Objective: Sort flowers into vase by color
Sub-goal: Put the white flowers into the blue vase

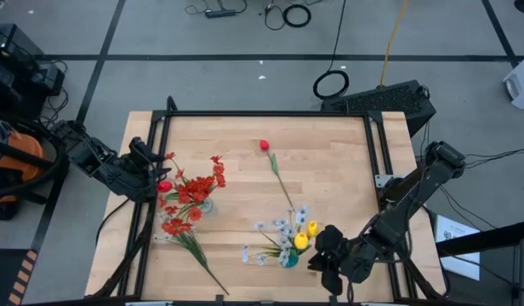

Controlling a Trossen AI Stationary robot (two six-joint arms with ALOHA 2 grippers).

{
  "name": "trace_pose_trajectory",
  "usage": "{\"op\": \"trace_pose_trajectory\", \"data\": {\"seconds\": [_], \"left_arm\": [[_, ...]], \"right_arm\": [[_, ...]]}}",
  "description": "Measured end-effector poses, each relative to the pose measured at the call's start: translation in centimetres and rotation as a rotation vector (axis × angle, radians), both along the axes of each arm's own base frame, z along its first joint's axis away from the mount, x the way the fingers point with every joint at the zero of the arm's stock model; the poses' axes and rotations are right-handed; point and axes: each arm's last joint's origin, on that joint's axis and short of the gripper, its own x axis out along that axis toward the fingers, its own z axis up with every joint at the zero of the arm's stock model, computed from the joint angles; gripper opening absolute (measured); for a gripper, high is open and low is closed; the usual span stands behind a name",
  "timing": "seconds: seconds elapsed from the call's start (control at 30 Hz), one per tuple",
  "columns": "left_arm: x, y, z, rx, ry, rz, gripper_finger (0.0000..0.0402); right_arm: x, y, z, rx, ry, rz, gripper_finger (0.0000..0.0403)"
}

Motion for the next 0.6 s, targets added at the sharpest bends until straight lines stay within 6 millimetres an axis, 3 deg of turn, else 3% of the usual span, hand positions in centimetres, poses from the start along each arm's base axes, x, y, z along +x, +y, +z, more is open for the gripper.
{"op": "trace_pose_trajectory", "data": {"seconds": [0.27,0.4,0.6], "left_arm": [[0.0,0.0,0.0,0.0,0.0,0.001,0.0189],[0.0,0.0,0.0,-0.004,-0.002,0.004,0.0189],[0.0,0.0,0.0,-0.008,0.002,0.004,0.0189]], "right_arm": [[-2.7,-2.7,3.1,0.008,-0.002,-0.012,0.0014],[-4.3,-4.4,3.1,-0.022,0.121,-0.093,0.0003],[-6.2,-6.7,1.6,-0.076,0.396,-0.385,0.0001]]}}
